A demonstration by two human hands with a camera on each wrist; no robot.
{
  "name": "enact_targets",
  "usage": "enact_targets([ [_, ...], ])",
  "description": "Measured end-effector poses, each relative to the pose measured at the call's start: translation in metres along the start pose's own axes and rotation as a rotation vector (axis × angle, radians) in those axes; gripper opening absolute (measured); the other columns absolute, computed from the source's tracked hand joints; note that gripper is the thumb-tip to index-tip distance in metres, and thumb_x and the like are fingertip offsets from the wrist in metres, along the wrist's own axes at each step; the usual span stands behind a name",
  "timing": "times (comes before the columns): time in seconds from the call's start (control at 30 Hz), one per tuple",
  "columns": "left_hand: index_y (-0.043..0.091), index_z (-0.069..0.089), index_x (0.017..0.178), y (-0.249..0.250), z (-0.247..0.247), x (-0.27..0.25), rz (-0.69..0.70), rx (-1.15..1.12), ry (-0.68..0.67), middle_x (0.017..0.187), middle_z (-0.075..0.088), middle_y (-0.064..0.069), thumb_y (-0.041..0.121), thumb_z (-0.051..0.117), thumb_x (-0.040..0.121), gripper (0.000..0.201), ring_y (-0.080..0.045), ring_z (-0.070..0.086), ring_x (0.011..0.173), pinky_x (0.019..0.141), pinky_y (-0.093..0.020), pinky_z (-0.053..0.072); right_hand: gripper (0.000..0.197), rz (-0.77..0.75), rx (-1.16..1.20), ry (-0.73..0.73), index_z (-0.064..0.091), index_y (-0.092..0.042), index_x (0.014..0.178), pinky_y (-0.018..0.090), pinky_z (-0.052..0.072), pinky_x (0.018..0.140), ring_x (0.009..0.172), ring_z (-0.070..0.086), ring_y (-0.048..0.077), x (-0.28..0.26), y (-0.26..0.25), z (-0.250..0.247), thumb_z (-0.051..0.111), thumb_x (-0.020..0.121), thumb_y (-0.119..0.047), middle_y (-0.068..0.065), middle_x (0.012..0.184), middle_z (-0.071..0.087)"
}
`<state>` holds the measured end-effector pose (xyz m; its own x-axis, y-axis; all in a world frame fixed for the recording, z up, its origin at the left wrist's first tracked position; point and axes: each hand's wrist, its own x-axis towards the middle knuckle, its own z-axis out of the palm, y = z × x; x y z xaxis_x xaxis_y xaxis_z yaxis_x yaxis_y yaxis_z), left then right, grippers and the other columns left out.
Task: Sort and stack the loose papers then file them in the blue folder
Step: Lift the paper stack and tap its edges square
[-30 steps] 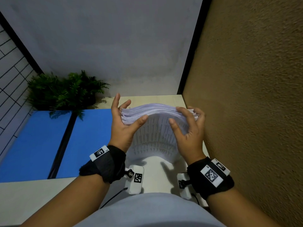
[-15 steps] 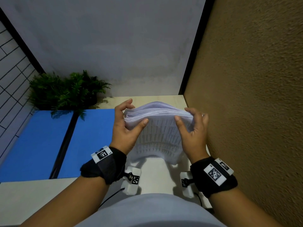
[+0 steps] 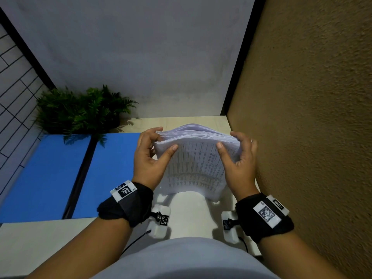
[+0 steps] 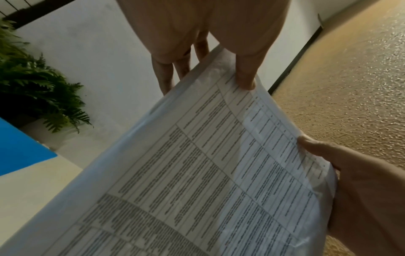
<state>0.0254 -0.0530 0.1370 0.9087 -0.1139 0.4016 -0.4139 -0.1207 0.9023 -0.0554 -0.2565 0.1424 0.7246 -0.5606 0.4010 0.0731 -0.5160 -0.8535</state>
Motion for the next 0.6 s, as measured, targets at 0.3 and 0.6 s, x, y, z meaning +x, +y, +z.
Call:
enact_targets([
  [0.3,0.035,0.04,0.111,-0.009,0.0,0.005,-0.22,-0.156,-0.044,0.106,0.066,-0.004,0.036,0.084,0.07,0.061,-0.017,0.068,0.096,0.083,-0.032,0.056,0.028,-0.037,0.013,0.021,0.056,-0.032,0.116,0.045,0.058,0.085,0.108,0.052,0.012,0.0,0.003,-0.001,0.059,0.09,-0.043,-0.011,0.113,0.036],
  [0.6,0.013,0.061,0.121,-0.014,0.011,0.008,-0.44,-0.21,-0.219,0.117,0.071,-0.005,0.023,0.094,0.054,0.075,-0.021,0.067,0.111,0.092,-0.043,0.058,0.046,-0.087,0.03,-0.047,0.057,-0.031,0.122,0.009,0.05,0.081,0.109,0.045,-0.007,-0.002,0.004,0.002,0.064,0.081,-0.051,-0.005,0.118,0.038],
])
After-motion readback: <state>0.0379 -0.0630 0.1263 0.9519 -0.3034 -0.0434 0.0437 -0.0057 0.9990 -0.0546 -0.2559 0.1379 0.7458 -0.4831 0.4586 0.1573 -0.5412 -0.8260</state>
